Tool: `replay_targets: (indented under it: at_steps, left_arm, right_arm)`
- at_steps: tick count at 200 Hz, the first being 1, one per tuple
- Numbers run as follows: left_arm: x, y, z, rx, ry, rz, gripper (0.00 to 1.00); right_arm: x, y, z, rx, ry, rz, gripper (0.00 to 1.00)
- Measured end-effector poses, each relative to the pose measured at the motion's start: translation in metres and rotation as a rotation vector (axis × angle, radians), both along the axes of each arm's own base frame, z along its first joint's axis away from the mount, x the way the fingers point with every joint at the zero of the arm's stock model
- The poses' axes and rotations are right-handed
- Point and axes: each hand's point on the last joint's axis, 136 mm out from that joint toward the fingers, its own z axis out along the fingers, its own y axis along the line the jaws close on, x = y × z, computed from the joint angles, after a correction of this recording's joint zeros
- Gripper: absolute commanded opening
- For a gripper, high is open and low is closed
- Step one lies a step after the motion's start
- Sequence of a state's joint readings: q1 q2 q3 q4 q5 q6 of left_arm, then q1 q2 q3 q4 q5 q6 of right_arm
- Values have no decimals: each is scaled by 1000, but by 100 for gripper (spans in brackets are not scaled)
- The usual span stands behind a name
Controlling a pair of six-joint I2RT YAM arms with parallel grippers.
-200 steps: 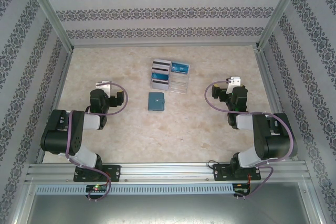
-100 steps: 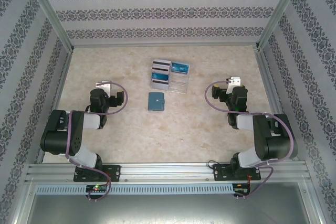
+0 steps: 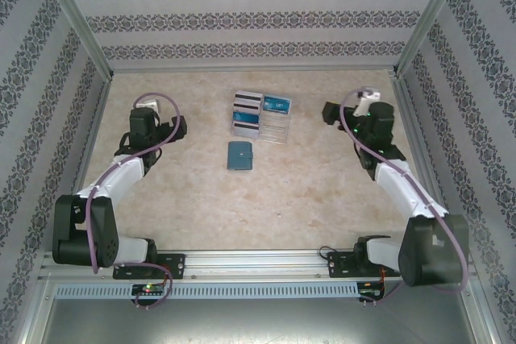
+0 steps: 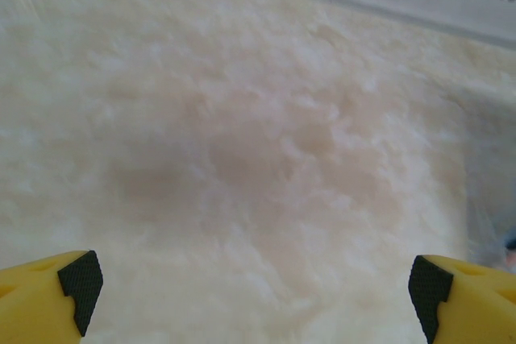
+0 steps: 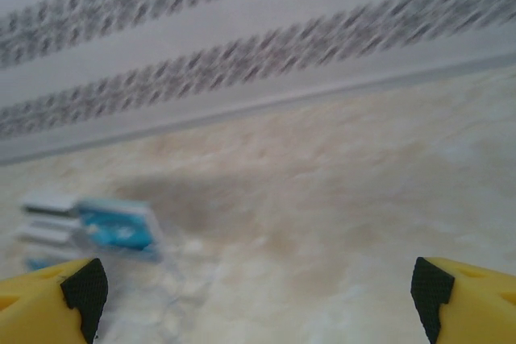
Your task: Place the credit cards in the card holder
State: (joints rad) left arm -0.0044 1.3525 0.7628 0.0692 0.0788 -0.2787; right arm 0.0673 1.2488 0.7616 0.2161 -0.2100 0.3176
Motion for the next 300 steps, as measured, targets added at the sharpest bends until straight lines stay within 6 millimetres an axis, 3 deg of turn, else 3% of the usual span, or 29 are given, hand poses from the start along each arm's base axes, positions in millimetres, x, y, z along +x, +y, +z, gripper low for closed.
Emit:
replay_targets:
  at_steps: [17,41,55,75,102,118,151,185,222,239,256,300]
  left_arm:
    - [-8,-17,-5,-82,65,-64,100]
    - [-19,-42,-8,-179,129,-146,100]
    - [-29,-56,-14,-223,177,-192,100]
    - [-42,-77,-19,-284,237,-251,99]
    - [-55,-104,-20,-313,293,-314,99]
    - [-57,-117,-19,-319,315,-340,97]
    - [-56,-133,-34,-331,396,-324,95]
    - [-60,-113,-66,-289,510,-155,97]
    - [-62,-103,-72,-275,531,-82,96]
    - [-61,-102,-73,-276,532,-68,96]
    - [-59,-102,-74,-276,536,-63,95]
    - [-56,-102,-74,-270,545,-58,95]
  right_arm:
    - [-3,59,-16,11,114,155,98]
    - [-24,148,-36,-29,256,391,97]
    - [-38,188,-44,-60,322,490,89]
    - [-49,229,-53,-106,391,593,87]
    - [-56,263,-66,-158,467,685,78]
    - [-55,275,-72,-187,504,717,65]
    - [-51,292,-89,-269,556,773,61]
    - [-49,286,-119,-396,622,791,51]
    - [-56,276,-150,-471,700,816,46]
    - [-57,274,-156,-492,714,821,45]
    - [-52,275,-157,-514,707,822,38]
    - [-39,281,-158,-560,682,819,38]
